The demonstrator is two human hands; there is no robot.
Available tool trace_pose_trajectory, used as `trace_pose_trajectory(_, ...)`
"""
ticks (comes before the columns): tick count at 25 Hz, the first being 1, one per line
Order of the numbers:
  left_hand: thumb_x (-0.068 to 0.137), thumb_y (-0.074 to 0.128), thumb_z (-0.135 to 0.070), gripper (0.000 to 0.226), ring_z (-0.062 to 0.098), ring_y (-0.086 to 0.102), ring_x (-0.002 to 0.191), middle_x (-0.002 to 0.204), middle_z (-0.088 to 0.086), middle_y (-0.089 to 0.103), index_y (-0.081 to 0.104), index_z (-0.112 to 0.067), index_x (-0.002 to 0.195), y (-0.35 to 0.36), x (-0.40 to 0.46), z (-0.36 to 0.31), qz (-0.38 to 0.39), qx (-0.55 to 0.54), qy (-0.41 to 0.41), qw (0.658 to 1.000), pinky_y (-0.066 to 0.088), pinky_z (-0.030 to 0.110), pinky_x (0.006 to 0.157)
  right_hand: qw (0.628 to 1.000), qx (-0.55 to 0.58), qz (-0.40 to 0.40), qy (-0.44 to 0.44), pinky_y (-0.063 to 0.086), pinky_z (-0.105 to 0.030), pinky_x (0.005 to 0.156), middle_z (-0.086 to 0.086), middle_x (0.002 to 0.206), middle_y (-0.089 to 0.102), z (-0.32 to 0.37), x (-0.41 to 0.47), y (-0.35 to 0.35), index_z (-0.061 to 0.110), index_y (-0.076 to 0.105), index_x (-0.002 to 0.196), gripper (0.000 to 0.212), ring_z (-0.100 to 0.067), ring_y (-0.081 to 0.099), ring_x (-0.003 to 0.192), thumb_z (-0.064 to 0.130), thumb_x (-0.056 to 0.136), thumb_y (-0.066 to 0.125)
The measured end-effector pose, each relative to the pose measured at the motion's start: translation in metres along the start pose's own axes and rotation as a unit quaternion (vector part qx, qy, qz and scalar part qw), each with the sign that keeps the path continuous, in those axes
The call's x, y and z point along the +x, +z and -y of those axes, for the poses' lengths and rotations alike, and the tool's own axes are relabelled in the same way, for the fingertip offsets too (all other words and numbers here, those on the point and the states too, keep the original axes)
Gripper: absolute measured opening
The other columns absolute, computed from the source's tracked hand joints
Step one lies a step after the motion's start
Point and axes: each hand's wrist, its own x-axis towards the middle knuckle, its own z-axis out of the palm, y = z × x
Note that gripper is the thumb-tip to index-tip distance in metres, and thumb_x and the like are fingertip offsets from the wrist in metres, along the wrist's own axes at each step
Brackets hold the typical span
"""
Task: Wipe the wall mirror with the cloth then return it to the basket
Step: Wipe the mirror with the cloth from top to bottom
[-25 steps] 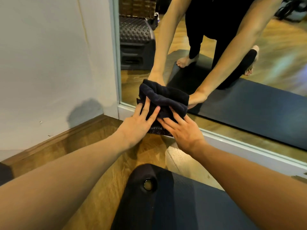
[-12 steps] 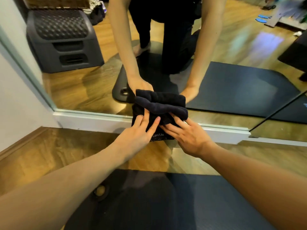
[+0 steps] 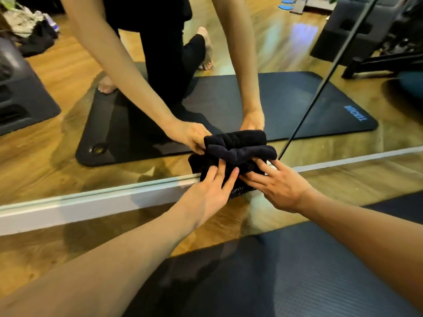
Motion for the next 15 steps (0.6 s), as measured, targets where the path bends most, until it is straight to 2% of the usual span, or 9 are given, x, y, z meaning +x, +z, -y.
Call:
trace_pose_trajectory(2,0.09,0.008,0.005,0.068,0.048,0.034,0.134,0.154,0.046,0.011,-0.011,0.004,0.155,-0.007,0.022,-0.011,0.017,-0.021,0.016,0.999,0.045,0.049,0.108,1.0,0.0,0.002,0.015,0.015,-0.06,0.12,-0.005,0.143,0.049,-0.01,-0.019,0.01,0.013,0.048,0.149,0.068,-0.044,0.031,0.14,0.03,0.085,0.063)
trace_pose_trajectory(4,0.099,0.02,0.004,0.065,0.05,0.032,0.136,0.152,0.049,0.009,-0.013,0.005,0.155,-0.009,0.042,-0.024,0.014,-0.023,0.017,0.999,0.042,0.05,0.111,0.999,0.008,0.007,0.031,0.014,-0.061,0.119,-0.006,0.141,0.048,-0.017,-0.033,0.017,0.012,0.05,0.148,0.069,-0.046,0.031,0.139,0.029,0.083,0.065)
trace_pose_trajectory(7,0.104,0.035,-0.002,0.07,0.048,0.031,0.138,0.153,0.047,0.013,-0.012,0.003,0.156,-0.018,0.059,-0.041,0.052,-0.007,0.007,0.999,0.042,0.045,0.111,0.998,0.025,0.015,0.048,0.018,-0.063,0.118,-0.008,0.138,0.049,-0.02,-0.041,0.023,0.01,0.054,0.145,0.067,-0.047,0.032,0.138,0.027,0.082,0.07)
trace_pose_trajectory(9,0.104,0.038,-0.006,0.068,0.042,0.039,0.136,0.152,0.044,0.025,-0.003,0.001,0.158,-0.023,0.063,-0.048,0.046,0.015,-0.015,0.999,0.046,0.038,0.104,0.997,0.043,0.018,0.064,0.022,-0.064,0.118,-0.012,0.138,0.051,-0.011,-0.037,0.023,0.007,0.055,0.143,0.064,-0.048,0.033,0.137,0.026,0.083,0.067)
trace_pose_trajectory(11,0.104,0.038,-0.005,0.069,0.042,0.04,0.135,0.152,0.043,0.026,-0.006,0.002,0.157,-0.029,0.065,-0.047,0.051,-0.004,-0.038,0.998,0.049,0.04,0.105,0.99,0.074,0.009,0.116,0.033,-0.063,0.114,-0.016,0.135,0.053,0.001,-0.026,0.017,0.002,0.053,0.141,0.062,-0.047,0.039,0.133,0.021,0.083,0.063)
trace_pose_trajectory(13,0.102,0.043,-0.002,0.079,0.04,0.037,0.136,0.152,0.037,0.028,-0.015,0.0,0.156,-0.039,0.073,-0.033,0.098,-0.059,-0.041,0.993,0.047,0.046,0.106,0.977,0.114,-0.025,0.18,0.048,-0.056,0.102,-0.018,0.124,0.054,0.006,-0.014,0.009,-0.002,0.048,0.137,0.059,-0.04,0.044,0.117,0.013,0.082,0.067)
trace_pose_trajectory(15,0.099,0.05,-0.003,0.087,0.036,0.046,0.132,0.147,0.024,0.044,-0.015,-0.004,0.157,-0.052,0.088,-0.014,0.126,-0.089,-0.029,0.988,0.05,0.046,0.1,0.949,0.185,-0.075,0.243,0.055,-0.047,0.084,-0.016,0.114,0.051,0.007,-0.001,-0.002,0.001,0.043,0.133,0.062,-0.034,0.044,0.099,0.002,0.078,0.072)
